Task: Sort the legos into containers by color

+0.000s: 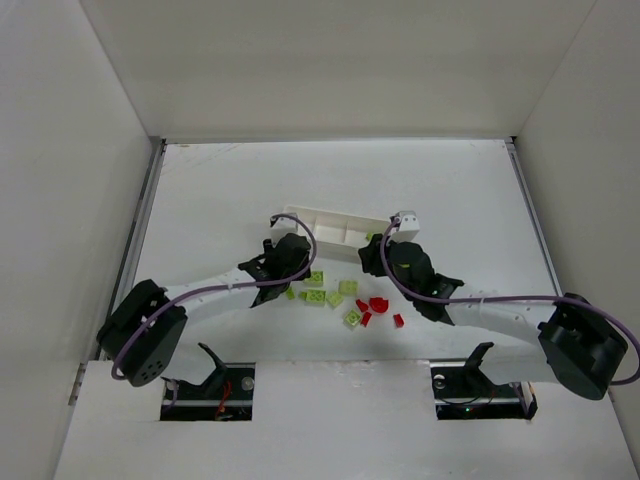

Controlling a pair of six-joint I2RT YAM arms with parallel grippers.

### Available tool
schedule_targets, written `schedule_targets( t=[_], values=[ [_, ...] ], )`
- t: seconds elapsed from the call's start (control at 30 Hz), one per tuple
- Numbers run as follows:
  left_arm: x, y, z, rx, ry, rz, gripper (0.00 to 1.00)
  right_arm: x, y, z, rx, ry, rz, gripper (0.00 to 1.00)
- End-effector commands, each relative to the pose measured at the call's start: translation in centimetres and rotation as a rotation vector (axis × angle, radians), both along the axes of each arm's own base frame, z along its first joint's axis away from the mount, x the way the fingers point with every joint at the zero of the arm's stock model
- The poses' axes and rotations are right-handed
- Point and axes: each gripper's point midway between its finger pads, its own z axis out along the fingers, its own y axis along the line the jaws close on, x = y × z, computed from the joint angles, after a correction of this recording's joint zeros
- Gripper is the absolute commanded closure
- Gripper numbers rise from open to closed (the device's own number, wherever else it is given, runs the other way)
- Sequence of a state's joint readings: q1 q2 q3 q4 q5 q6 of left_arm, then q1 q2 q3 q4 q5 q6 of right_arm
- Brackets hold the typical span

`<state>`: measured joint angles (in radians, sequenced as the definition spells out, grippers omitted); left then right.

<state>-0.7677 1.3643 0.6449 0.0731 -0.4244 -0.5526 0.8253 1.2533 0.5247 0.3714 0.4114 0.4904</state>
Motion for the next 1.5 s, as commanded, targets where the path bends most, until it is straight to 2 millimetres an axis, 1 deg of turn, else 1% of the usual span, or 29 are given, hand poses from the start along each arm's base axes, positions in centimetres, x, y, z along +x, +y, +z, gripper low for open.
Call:
schedule_targets(
  t=[0.0,0.1,0.2,0.4,0.57,0.67,0.83,0.93,1.07,1.3,1.4,1.47],
  values=[
    [-0.3,0.9,-1.8,0.068,0.054,-0.019,0.51,0.8,1.1,2.3,0.040,-0.049,-0.001,0.52],
    [-0.3,0.9,-2.3,0.073,0.066,-0.021,0.52,0.8,1.1,2.2,0.037,-0.050,0.001,0.52],
    [-0.3,0.4,-2.6,0.082,0.078,-0.036,0.56,0.8,1.1,2.0,0.034,-0.043,0.000,0.52],
    [-0.5,-0.4,-3.6,0.086,0.103,-0.060,0.56,0.8,1.2,2.1,0.037,-0.047,0.000,0.52],
    [-0.4,-0.2,-4.3,0.098,0.114,-0.055,0.56,0.8,1.3,2.0,0.031,-0.045,0.004,0.52],
    [-0.4,-0.2,-4.5,0.106,0.117,-0.057,0.58,0.8,1.2,2.1,0.032,-0.046,0.003,0.52],
    [-0.7,-0.2,-4.8,0.118,0.124,-0.062,0.66,0.7,1.1,2.1,0.033,-0.047,0.003,0.52],
    [-0.7,-0.1,-4.6,0.117,0.118,-0.057,0.71,0.6,1.1,2.2,0.036,-0.049,0.004,0.52],
    [-0.2,0.2,-3.4,0.098,0.085,-0.037,0.76,0.7,1.2,2.1,0.032,-0.046,0.004,0.52],
    [1.4,0.4,0.5,0.057,-0.026,0.018,0.85,0.6,1.0,2.5,0.035,-0.055,0.001,0.52],
    [2.0,0.2,3.1,0.003,-0.084,0.036,0.86,0.6,0.8,2.7,0.036,-0.062,-0.004,0.52],
    [2.5,-0.6,5.1,-0.046,-0.118,0.034,0.86,0.6,0.7,2.9,0.039,-0.067,-0.010,0.52]
  ],
)
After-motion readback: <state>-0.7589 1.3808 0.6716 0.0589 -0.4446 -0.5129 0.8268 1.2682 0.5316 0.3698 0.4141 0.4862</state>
